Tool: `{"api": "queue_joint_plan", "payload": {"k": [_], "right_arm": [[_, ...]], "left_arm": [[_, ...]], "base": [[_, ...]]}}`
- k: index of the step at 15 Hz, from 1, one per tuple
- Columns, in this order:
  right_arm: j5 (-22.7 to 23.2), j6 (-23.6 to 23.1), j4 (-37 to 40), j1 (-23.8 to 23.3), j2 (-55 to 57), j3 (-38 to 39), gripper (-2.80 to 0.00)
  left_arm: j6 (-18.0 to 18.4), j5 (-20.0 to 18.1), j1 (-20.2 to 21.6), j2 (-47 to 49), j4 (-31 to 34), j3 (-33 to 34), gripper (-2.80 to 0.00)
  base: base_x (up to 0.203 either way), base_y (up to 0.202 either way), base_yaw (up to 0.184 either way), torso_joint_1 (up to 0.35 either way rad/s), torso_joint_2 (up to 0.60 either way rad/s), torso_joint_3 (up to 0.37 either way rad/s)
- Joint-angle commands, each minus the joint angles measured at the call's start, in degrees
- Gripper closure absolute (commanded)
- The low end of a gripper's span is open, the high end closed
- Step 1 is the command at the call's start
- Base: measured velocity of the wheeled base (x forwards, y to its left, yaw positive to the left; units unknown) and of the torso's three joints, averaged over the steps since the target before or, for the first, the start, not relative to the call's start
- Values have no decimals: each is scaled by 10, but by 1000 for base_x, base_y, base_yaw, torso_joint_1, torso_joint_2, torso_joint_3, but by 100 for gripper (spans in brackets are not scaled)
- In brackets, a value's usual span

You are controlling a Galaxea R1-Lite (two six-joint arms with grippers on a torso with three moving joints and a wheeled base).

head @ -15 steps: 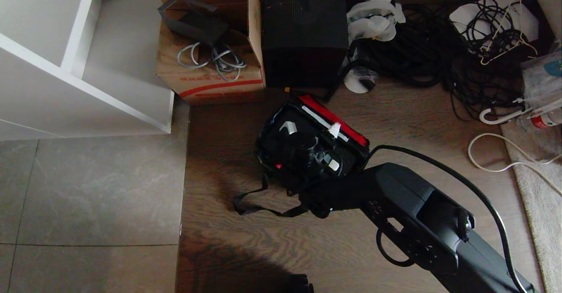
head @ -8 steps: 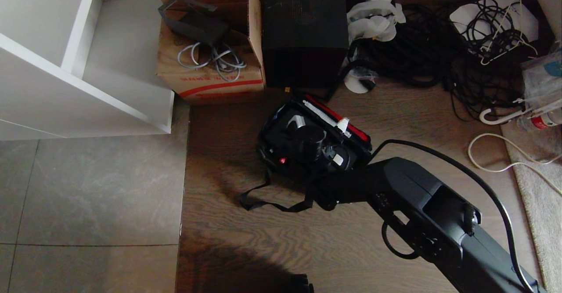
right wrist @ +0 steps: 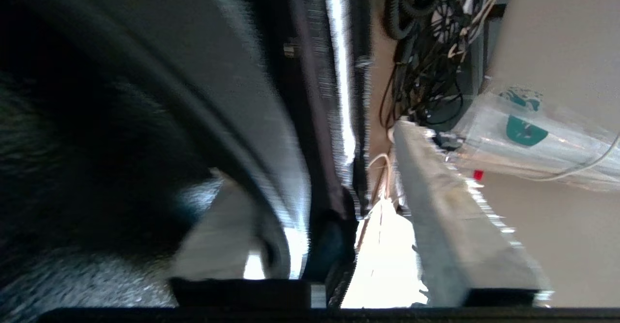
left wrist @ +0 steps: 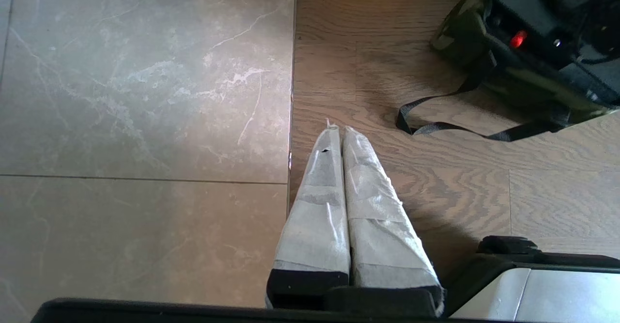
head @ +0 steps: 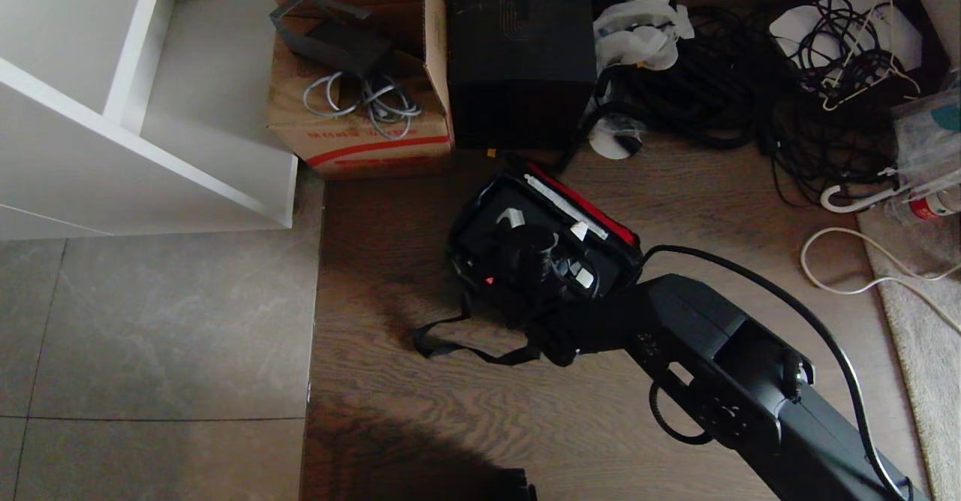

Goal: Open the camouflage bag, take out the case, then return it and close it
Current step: Grip the handle, then lift the black box

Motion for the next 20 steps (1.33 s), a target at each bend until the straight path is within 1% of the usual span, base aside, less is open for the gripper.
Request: {"api": "queue_joint_plan", "payload": {"k": [1, 5, 8, 11, 13, 16, 20], "right_arm": [[-5, 1, -8, 17, 4, 4, 0], [-8, -3, -7, 54, -10, 3, 0], [-9, -6, 2, 83, -46, 4, 0], [-26, -11, 24, 117, -99, 2, 0], [-30, -11, 52, 136, -133, 3, 0], [-36, -11, 84, 143, -167, 5, 0], [-38, -11, 107, 143, -208, 8, 0]], "left_arm": [[0, 0, 0, 1, 0, 4, 0], [0, 0, 0, 0, 0, 4, 0], [0, 0, 0, 1, 0, 4, 0], [0, 0, 0, 1, 0, 4, 0], [0, 0, 0, 1, 0, 4, 0], [0, 0, 0, 1, 0, 4, 0], [0, 0, 0, 1, 0, 4, 0]], "base": [[0, 0, 0, 0, 0, 0], [0, 0, 0, 0, 0, 0], [0, 0, 0, 0, 0, 0], [0, 0, 0, 0, 0, 0], [0, 0, 0, 0, 0, 0], [0, 0, 0, 0, 0, 0], [0, 0, 0, 0, 0, 0]]}}
